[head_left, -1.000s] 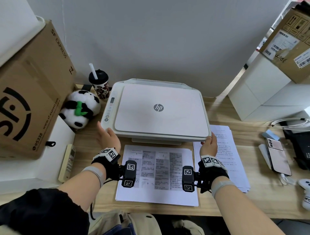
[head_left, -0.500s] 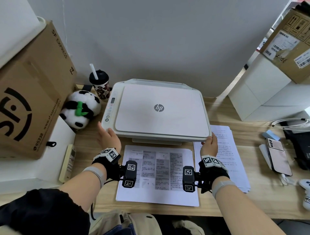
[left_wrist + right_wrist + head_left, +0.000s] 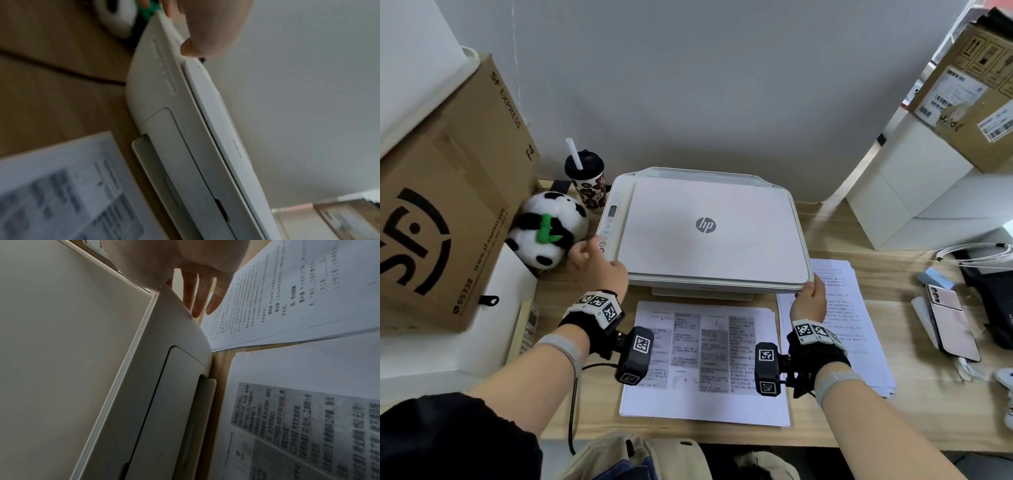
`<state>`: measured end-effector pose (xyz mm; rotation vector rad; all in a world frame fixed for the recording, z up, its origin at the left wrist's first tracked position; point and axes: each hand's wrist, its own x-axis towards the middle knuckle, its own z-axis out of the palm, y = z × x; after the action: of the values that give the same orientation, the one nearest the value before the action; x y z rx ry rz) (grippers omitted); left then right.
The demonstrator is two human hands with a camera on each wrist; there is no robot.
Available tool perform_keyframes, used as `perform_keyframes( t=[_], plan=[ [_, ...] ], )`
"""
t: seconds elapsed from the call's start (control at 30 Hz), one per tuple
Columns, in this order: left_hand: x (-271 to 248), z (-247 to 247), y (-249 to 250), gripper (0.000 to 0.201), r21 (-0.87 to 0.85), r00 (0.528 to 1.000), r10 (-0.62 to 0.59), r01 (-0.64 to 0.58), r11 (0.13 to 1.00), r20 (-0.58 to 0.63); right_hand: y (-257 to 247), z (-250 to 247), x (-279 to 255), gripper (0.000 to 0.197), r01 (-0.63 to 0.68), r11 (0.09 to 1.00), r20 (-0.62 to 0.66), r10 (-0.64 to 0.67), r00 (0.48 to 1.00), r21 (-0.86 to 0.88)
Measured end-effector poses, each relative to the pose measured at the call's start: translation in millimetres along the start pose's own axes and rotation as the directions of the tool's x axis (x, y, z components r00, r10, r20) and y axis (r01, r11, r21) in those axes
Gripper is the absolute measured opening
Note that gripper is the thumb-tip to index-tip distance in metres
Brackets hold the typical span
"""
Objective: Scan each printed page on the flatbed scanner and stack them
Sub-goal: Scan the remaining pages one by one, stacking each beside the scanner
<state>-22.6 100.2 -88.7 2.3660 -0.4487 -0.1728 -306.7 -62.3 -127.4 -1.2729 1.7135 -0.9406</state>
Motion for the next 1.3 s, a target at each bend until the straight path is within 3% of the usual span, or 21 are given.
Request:
perform_keyframes(
  t=[0.07, 0.17, 0.27, 0.37, 0.47, 0.6, 0.67, 0.8, 0.9, 1.0, 1.13, 1.3],
  plan=[
    [7.0, -9.0, 10.2, 0.045, 0.192, 0.992, 0.089, -0.105, 0.976, 0.087, -2.2, -1.1, -1.4, 0.038, 0.008, 1.000, -0.005, -0.008, 1.000, -0.002],
    [17.5, -12.0, 24.4, 0.041, 0.343, 0.962, 0.028, -0.124, 0.931, 0.271, -6.6, -2.3, -3.7, 0.039, 0.005, 1.000, -0.004, -0.005, 1.000, -0.008],
    [29.7, -7.9, 29.0, 0.045, 0.370, 0.922, -0.046, -0.108, 0.923, 0.385, -8.7, -5.1, -4.4, 0.038, -0.006, 0.999, -0.001, 0.006, 1.000, -0.049],
    [48.1, -9.5, 30.5, 0.048, 0.259, 0.890, -0.103, -0.018, 0.966, 0.443, -10.5, -7.6, -1.4, 0.034, -0.011, 0.997, -0.028, 0.009, 1.000, -0.078],
    [67.5, -17.5, 39.7, 0.015, -0.024, 0.903, -0.037, 0.053, 0.998, 0.428, -19.0, -10.1, 5.6, 0.031, -0.021, 0.999, -0.108, 0.017, 0.994, -0.036],
    [94.1, -38.8, 81.4, 0.026, -0.372, 0.920, 0.035, 0.123, 0.920, 0.391, -44.1, -7.6, 12.7, 0.030, 0.020, 1.000, -0.154, -0.018, 0.988, 0.012],
    [105.3, -49.8, 105.8, 0.027, -0.511, 0.942, 0.006, 0.176, 0.842, 0.335, -58.9, -2.8, 13.5, 0.029, 0.055, 0.997, -0.139, -0.046, 0.989, 0.060],
    [119.1, -60.4, 147.1, 0.030, -0.687, 0.979, 0.049, 0.104, 0.720, 0.199, -82.3, 16.2, 26.0, 0.028, -0.007, 0.983, 0.030, 0.002, 1.000, 0.182],
    [125.0, -59.5, 173.2, 0.034, -0.763, 0.985, 0.085, 0.063, 0.644, 0.152, -101.0, 26.9, 33.8, 0.026, -0.174, 0.939, 0.237, 0.104, 0.966, 0.297],
    [133.4, -54.2, 191.6, 0.034, -0.774, 0.984, 0.128, 0.014, 0.633, 0.123, -117.8, 27.8, 36.0, 0.027, -0.310, 0.876, 0.358, 0.174, 0.917, 0.369],
    [147.7, -45.9, 202.5, 0.030, -0.711, 0.974, 0.182, -0.035, 0.702, 0.133, -131.6, 28.6, 42.2, 0.030, -0.394, 0.826, 0.433, 0.206, 0.877, 0.403],
    [151.8, -36.7, 199.9, 0.028, -0.596, 0.950, 0.261, -0.110, 0.796, 0.173, -136.1, 33.9, 51.0, 0.033, -0.374, 0.862, 0.433, 0.209, 0.877, 0.342]
  ],
)
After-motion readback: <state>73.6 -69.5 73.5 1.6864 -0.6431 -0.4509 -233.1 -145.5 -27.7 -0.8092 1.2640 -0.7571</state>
